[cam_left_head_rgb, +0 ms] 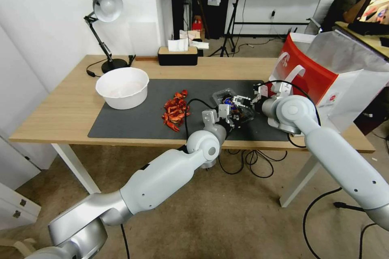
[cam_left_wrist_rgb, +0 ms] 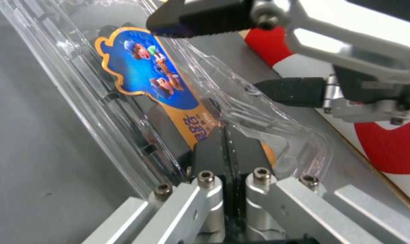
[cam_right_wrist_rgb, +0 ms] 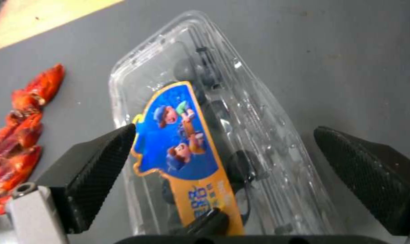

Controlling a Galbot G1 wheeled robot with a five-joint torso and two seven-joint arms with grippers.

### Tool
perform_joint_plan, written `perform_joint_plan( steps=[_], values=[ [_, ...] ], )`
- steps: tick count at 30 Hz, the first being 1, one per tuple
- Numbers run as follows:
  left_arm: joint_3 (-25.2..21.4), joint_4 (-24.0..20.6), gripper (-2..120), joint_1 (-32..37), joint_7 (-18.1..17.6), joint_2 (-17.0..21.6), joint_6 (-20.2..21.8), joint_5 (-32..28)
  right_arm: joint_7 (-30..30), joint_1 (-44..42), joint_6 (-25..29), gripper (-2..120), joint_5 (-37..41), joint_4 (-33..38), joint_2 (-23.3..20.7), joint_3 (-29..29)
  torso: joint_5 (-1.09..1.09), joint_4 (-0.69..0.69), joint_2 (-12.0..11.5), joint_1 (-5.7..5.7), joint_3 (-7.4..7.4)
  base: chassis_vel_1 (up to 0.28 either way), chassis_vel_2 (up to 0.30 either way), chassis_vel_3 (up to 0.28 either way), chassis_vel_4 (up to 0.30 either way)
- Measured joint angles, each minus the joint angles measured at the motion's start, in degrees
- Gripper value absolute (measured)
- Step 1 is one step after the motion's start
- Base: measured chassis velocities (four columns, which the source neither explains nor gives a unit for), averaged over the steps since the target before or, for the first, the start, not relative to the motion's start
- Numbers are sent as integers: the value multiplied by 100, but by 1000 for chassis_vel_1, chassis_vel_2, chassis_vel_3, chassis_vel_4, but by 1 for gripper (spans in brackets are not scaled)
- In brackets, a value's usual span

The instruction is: Close the disposable takeout box, then place it into the delivery bag.

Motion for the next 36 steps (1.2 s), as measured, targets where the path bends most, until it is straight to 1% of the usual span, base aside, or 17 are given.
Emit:
perform_joint_plan(
  steps=[9, 15, 16, 17, 18, 20, 22, 23, 24, 25, 28, 29, 32, 33, 36],
  values=[
    [-2, 2, 0, -12, 12, 0, -22, 1, 41, 300, -362, 100, 343, -492, 219, -117, 0, 0, 0, 0, 0, 0, 0, 0, 0],
    [1, 0, 0, -22, 16, 2, -34, 0, 91, 334, -396, 100, 538, -603, 283, -108, -2, -1, 2, -1, -2, 0, 0, 0, 0],
    [3, 0, 0, -24, 17, 5, -36, -1, 113, 332, -396, 97, 554, -609, 287, -103, -2, -2, 2, -1, -2, 0, 0, 0, 0],
    [3, 0, 0, -24, 17, 5, -36, -1, 113, 332, -396, 97, 554, -609, 287, -103, -2, -2, 2, -1, -2, 0, 0, 0, 0],
    [5, 0, 0, -26, 19, 9, -39, -2, 139, 323, -396, 92, 573, -612, 289, -97, -3, -3, 3, -2, -2, 0, 0, 0, 0],
    [7, 0, 0, -27, 19, 10, -39, -3, 164, 316, -396, 91, 585, -611, 288, -94, -3, -3, 3, -3, -2, 0, 0, 0, 0],
    [10, 0, 0, -30, 23, 9, -45, -5, 281, 292, -395, 81, 624, -593, 285, -88, -3, -2, 4, -3, -3, 0, 0, 0, 0],
    [12, 0, 0, -30, 26, 9, -46, -6, 336, 289, -395, 80, 648, -589, 284, -87, -3, -1, 4, -3, -4, 0, 0, 0, 0],
    [13, 0, 0, -32, 29, 9, -49, -8, 385, 284, -394, 76, 675, -587, 274, -84, -3, -1, 5, -4, -4, 0, 0, 0, 0],
    [13, 0, 0, -32, 29, 9, -49, -8, 385, 284, -394, 76, 675, -587, 274, -84, -3, -1, 5, -4, -4, 0, 0, 0, 0],
    [15, -5, 0, -38, 36, 8, -59, -14, 436, 252, -394, 65, 697, -571, 240, -71, 0, -1, 5, -3, -3, 0, 0, 0, 0],
    [15, -5, 0, -38, 36, 8, -59, -14, 436, 252, -394, 65, 697, -571, 240, -71, 0, -1, 5, -3, -3, 0, 0, 0, 0],
    [16, -21, 0, -39, 44, 24, -71, -15, 476, 214, -394, 52, 698, -543, 203, -63, -1, -1, 4, -3, -2, 0, 0, 0, 0],
    [16, -21, 0, -39, 44, 24, -71, -15, 476, 214, -394, 52, 698, -543, 203, -63, -1, -1, 4, -3, -2, 0, 0, 0, 0],
    [16, -59, 0, -30, 45, 56, -78, -16, 525, 163, -394, 40, 697, -522, 177, -40, -1, -1, 2, -2, -1, 0, 0, 0, 0]
  ],
)
